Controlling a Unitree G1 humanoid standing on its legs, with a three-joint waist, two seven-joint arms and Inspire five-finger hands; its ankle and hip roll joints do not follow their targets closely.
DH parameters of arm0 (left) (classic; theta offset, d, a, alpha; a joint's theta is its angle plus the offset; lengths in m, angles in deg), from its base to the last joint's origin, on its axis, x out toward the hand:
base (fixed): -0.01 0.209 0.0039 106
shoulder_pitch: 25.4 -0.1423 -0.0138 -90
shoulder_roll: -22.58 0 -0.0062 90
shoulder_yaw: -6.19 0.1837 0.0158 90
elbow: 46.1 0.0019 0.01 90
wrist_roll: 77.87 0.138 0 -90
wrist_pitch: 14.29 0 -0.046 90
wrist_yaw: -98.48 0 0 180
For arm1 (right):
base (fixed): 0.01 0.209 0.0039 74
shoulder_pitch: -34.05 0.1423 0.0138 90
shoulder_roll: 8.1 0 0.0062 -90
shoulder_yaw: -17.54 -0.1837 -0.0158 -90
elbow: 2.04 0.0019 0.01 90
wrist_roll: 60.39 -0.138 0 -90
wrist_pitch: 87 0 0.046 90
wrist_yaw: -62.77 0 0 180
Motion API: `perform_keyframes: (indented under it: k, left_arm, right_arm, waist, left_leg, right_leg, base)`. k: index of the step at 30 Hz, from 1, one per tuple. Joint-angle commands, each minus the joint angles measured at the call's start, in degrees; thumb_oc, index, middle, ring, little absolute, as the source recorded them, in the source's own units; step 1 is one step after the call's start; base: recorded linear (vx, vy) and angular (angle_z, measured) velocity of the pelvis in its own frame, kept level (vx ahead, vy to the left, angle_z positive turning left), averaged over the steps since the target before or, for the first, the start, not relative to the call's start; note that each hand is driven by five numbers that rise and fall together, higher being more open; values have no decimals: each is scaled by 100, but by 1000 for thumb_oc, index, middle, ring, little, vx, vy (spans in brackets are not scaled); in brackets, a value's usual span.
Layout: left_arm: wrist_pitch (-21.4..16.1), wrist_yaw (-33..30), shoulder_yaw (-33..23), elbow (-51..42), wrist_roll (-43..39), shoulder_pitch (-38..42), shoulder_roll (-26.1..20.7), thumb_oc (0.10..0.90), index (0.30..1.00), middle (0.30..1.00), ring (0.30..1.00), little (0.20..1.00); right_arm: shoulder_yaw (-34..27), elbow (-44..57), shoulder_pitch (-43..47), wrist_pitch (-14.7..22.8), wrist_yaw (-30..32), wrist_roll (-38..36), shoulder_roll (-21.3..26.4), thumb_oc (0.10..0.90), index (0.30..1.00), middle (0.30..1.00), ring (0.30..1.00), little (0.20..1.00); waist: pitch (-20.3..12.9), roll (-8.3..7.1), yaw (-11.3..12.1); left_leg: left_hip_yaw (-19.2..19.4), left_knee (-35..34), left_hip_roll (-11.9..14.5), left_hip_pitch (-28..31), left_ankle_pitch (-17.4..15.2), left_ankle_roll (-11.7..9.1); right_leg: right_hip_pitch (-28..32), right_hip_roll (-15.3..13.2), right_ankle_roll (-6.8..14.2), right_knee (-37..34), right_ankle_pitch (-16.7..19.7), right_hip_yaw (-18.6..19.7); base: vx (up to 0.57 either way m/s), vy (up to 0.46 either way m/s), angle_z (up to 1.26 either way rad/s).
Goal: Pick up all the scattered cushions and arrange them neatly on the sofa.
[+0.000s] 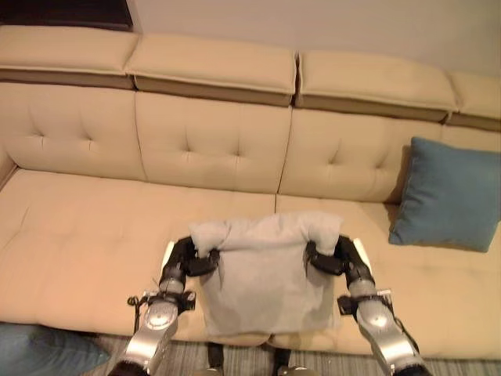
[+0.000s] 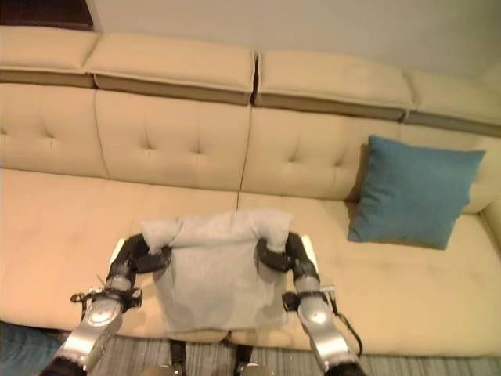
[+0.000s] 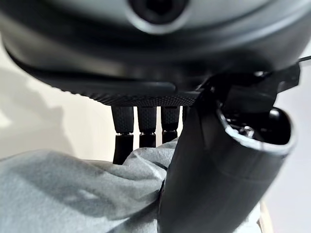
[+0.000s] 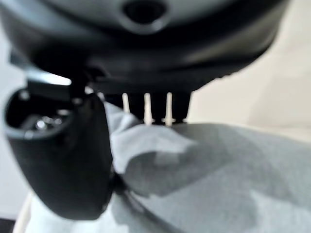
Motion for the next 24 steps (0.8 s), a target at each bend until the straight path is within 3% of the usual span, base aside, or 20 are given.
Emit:
perform_keyframes:
  k: [1, 7, 11, 17, 22, 23, 24]
  left_arm:
    - [-1044, -236, 478, -521, 269, 1788, 119, 400, 300, 300, 300, 300]
    - [-1291, -960, 1005, 505, 323, 4429, -164, 400, 300, 300, 300, 300]
    - [-1406, -1176, 1166, 682, 376, 5330, -51, 400, 300, 300, 300, 300]
    - [-1495, -1248, 1534, 927, 387, 6319, 304, 400, 300, 300, 300, 300]
    - [-1298, -1178, 1541, 1202, 513, 6100, 208, 400, 300, 300, 300, 300]
    - [-1274, -1168, 1467, 1203, 508, 5936, 193, 729, 794, 794, 794, 794]
    - [-1259, -1164, 1426, 1211, 504, 5848, 191, 800, 900, 900, 900, 900]
  right_arm:
    - [257, 506, 1639, 844, 495, -32, -295, 400, 300, 300, 300, 300]
    - [627, -545, 3951, 952, 1258, -55, 66, 400, 300, 300, 300, 300]
    - [679, -720, 4806, 972, 1675, 220, 354, 400, 300, 300, 300, 300]
    - [877, -1089, 5751, 982, 2086, 490, 854, 400, 300, 300, 300, 300]
    - [903, -1314, 5334, 964, 1906, 304, 625, 400, 300, 300, 300, 300]
    - [895, -1356, 5171, 954, 1863, 289, 565, 761, 841, 841, 841, 841]
    - [900, -1396, 5101, 947, 1840, 284, 550, 800, 900, 900, 900, 900]
  waist:
    - [-76, -59, 12]
    - [35, 52, -19]
    - [-47, 110, -34]
    - [-128, 136, -119]
    - [-56, 186, -196]
    - [-40, 200, -207]
    - [-30, 205, -207]
  left_leg:
    - [-149, 353, -7, -1, -877, -133]
    - [-342, 128, -11, -798, -470, -258]
    - [-449, 16, -27, -1169, -329, -363]
    - [-547, 8, -50, -1705, -249, -486]
    - [-520, 8, -59, -1852, -221, -482]
    - [-512, 8, -64, -1843, -218, -476]
    - [-508, 8, -67, -1837, -219, -473]
  right_leg:
    - [-197, -309, 532, 494, -396, -367]
    - [-920, -275, 524, 359, -198, -349]
    - [-1229, -264, 523, 280, -165, -336]
    - [-1692, -258, 580, 186, -61, -310]
    - [-1906, -269, 571, 198, -8, -231]
    - [-1904, -275, 566, 197, -7, -218]
    - [-1899, -277, 561, 193, -8, -218]
  base:
    - [-133, -27, 4]
    - [-79, -8, 13]
    - [14, 7, 9]
    - [28, -5, 15]
    - [-7, 16, -13]
    - [-32, 28, 7]
    - [-23, 12, 23]
